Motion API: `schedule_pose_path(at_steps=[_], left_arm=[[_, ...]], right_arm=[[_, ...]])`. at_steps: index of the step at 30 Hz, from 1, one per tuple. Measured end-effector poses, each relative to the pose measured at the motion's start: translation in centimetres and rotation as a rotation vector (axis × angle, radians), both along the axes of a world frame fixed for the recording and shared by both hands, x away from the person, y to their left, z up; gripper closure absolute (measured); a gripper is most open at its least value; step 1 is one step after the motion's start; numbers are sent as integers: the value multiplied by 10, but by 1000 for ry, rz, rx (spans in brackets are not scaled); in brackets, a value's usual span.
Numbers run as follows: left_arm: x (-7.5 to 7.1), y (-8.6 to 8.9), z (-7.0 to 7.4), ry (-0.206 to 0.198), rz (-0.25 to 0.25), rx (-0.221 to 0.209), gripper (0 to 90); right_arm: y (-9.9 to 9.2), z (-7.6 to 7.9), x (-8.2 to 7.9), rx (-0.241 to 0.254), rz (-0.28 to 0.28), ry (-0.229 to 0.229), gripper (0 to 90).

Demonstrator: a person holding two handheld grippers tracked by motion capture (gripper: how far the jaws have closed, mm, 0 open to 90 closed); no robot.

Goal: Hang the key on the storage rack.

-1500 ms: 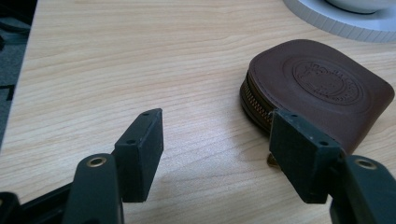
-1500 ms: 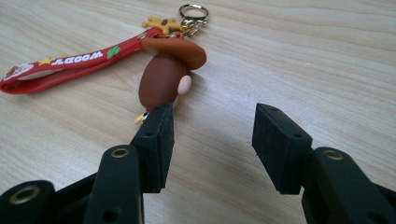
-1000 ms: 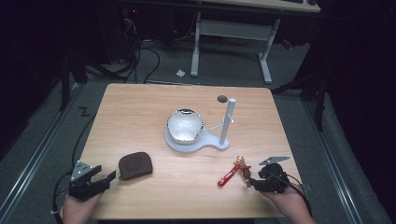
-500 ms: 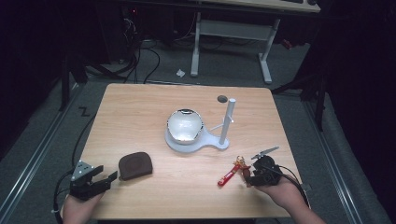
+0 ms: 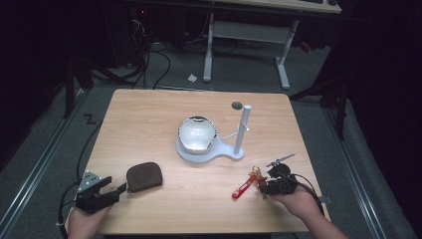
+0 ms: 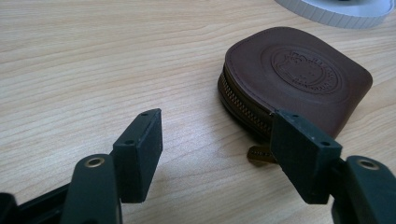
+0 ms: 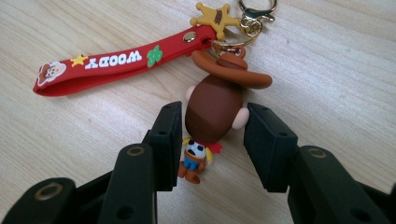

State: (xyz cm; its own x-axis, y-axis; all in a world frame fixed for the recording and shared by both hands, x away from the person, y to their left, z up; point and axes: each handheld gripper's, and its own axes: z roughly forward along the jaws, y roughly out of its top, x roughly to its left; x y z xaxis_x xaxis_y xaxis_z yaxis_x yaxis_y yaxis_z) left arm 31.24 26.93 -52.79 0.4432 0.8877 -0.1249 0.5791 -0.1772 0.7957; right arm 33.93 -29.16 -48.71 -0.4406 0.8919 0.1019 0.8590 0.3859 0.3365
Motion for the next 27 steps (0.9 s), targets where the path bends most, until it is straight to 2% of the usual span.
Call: schedule_pose_path(at_steps=[2,8,14,27], left_arm=[[0,0,0,0,0,-1,348],[0,2,1,-1,-1,-9,348],[0,2,0,2,-2,-9,348],[0,1,0,3,-5,-8,348]], right_arm=[[0,0,2,9,-6,8,568],[2,-2,5,-6,-12,20,562],[3,-6,7,0,-17,37,592],[5,-6,9,-5,-7,37,613]])
